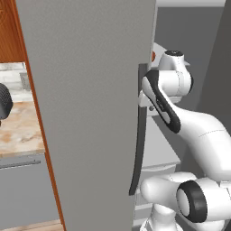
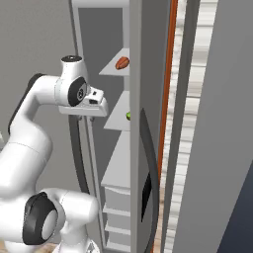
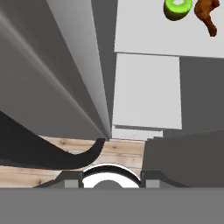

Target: Take the kiwi, sweet potato, and chicken drumstick from the freezer and place them in the bowl on the counter.

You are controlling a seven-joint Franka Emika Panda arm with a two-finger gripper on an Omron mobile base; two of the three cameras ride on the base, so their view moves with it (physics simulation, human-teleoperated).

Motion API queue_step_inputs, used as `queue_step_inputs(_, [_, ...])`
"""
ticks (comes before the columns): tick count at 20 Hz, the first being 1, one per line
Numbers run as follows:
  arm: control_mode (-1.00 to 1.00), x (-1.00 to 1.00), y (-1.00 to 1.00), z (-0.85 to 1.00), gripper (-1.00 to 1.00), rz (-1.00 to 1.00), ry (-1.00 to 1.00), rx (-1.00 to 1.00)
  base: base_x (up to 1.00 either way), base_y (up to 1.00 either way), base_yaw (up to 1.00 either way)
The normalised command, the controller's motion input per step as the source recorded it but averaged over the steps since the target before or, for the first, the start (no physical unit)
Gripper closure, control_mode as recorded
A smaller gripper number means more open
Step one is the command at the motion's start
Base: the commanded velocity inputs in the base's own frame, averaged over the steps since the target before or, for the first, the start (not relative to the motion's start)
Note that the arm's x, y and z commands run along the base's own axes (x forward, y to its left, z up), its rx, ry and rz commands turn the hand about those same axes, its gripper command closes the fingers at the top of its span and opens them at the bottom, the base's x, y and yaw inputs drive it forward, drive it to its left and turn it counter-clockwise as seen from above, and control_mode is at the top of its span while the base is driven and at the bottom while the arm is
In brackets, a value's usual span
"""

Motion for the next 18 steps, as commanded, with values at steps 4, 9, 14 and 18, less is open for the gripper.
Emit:
queue_step_inputs(4, [-1.0,-0.46,0.0,0.0,-1.0,-0.01,0.0,0.0,0.0,0.0,0.0])
queue_step_inputs(9, [-1.0,-0.99,-0.02,0.0,-1.0,-0.04,0.01,0.0,0.0,0.0,0.0])
queue_step_inputs(14, [-1.0,-0.99,-0.04,0.0,-1.0,-0.05,0.0,0.0,0.0,0.0,0.0])
queue_step_inputs(18, [-1.0,-0.94,-0.1,0.0,-1.0,-0.08,0.0,0.0,0.0,0.0,0.0])
